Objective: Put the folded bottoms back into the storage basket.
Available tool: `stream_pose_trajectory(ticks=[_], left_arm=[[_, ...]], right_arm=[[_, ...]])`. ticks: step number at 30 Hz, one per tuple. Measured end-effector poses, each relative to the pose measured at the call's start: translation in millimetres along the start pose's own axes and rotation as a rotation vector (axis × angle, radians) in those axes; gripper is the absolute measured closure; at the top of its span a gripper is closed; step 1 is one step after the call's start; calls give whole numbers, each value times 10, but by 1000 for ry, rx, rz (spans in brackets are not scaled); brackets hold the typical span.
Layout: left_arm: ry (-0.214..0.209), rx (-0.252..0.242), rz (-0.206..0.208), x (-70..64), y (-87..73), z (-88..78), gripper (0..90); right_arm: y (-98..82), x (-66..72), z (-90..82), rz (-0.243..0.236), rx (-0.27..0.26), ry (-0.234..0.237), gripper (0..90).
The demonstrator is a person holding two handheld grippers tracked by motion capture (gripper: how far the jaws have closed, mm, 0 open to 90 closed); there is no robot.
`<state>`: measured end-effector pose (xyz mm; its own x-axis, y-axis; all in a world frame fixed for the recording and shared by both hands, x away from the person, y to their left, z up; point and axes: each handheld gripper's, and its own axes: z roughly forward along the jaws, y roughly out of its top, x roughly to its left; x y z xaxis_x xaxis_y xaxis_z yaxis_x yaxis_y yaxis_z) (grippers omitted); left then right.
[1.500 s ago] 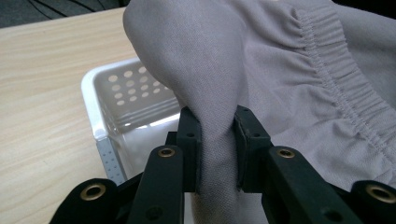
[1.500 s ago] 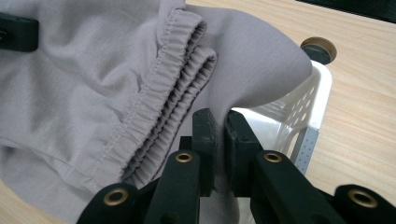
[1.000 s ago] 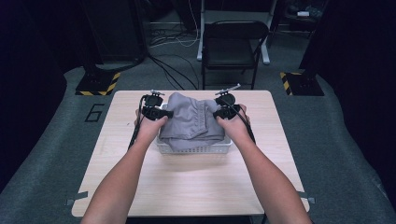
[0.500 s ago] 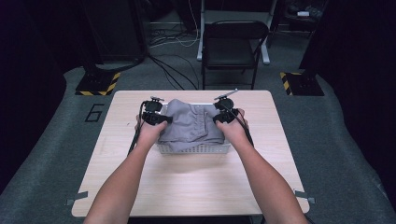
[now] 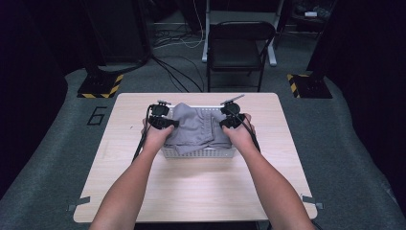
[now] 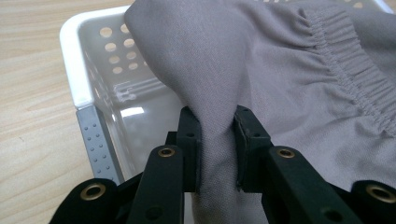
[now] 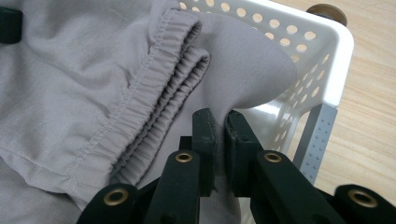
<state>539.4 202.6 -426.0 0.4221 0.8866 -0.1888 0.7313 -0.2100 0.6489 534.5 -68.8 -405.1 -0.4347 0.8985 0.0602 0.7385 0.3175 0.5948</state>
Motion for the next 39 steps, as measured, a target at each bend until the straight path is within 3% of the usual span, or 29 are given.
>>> stream_pose_trajectory(ticks=[13,23,26,30,39], left_arm=[[10,-10,4,-11,-52,46,744],[15,8,2,-33,-85,90,743],[17,12,20,-36,-75,93,742],[19,8,2,-52,-72,95,742],[26,28,21,-74,-85,146,740]], right_arm=[[-40,-3,63,9,3,-4,841],[-85,7,142,4,12,-13,841],[-94,11,155,5,15,-15,841],[-103,18,175,8,13,-17,841],[-126,40,222,-2,21,-19,840]])
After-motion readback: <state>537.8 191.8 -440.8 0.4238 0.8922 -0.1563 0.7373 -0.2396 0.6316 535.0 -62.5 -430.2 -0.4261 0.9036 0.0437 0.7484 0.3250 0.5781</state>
